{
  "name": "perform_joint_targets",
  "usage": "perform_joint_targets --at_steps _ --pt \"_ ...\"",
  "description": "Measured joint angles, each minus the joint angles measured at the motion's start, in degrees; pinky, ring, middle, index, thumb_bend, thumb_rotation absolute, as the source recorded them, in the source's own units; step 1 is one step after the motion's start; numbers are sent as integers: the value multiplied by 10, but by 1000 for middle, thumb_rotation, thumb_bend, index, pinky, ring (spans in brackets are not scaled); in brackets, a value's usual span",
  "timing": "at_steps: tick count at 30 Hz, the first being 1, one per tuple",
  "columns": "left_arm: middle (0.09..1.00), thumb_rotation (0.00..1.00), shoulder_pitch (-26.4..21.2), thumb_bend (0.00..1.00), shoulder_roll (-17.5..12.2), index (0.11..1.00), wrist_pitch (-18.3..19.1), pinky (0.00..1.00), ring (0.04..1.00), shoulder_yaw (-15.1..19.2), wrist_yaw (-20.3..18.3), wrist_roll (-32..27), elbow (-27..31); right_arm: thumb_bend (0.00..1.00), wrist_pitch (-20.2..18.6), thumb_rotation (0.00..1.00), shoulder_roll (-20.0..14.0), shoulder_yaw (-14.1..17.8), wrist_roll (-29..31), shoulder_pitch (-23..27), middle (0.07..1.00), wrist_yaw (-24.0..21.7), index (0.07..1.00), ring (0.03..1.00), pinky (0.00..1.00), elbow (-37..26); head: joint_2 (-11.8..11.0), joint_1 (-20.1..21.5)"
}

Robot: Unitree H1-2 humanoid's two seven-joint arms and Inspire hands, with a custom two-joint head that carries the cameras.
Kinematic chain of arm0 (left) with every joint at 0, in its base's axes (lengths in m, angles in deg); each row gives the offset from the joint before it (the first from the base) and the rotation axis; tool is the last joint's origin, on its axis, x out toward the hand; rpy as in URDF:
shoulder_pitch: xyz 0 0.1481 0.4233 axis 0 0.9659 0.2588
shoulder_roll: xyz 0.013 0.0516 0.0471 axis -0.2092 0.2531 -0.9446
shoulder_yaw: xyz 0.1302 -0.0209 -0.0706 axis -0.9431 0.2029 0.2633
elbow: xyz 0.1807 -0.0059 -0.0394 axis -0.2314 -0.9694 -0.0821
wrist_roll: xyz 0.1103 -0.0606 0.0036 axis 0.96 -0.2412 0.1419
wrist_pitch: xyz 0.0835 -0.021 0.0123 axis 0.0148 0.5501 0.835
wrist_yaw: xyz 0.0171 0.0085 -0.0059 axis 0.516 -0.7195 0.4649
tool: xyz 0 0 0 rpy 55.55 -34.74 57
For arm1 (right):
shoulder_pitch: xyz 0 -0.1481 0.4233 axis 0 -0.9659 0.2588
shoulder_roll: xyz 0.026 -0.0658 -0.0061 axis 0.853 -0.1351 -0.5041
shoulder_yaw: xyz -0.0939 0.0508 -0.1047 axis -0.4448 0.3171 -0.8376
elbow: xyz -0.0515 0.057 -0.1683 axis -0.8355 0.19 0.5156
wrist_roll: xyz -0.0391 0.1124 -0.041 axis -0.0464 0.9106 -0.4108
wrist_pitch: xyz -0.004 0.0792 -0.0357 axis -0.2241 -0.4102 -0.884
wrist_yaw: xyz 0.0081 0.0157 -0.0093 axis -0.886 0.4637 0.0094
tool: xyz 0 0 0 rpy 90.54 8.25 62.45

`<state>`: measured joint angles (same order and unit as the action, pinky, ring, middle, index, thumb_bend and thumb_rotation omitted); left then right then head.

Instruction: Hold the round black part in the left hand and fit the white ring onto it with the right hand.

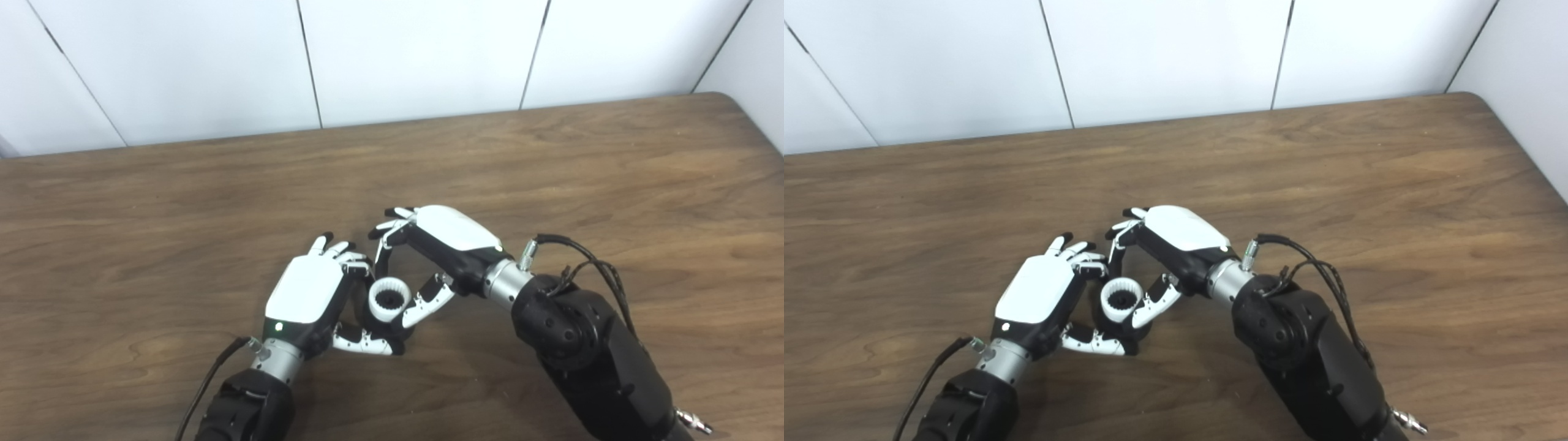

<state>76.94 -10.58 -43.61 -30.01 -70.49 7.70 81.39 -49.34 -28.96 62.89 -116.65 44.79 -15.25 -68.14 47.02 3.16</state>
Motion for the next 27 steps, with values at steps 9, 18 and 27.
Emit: perform_joint_targets --at_steps 9,18,27 --pt "774 55 0 525 0 484 0 1000 901 0 0 0 0 524 0 132 -3 1 -1 -1 840 0 483 969 1000 0 -1 0" --pt "771 54 0 524 0 484 0 1000 896 -1 2 0 0 524 1 132 -4 2 1 -3 838 5 483 964 1000 4 -3 3" --pt "772 55 0 524 2 484 0 1000 898 -1 2 0 0 524 12 132 -3 1 2 -9 837 12 483 962 1000 18 -4 4"
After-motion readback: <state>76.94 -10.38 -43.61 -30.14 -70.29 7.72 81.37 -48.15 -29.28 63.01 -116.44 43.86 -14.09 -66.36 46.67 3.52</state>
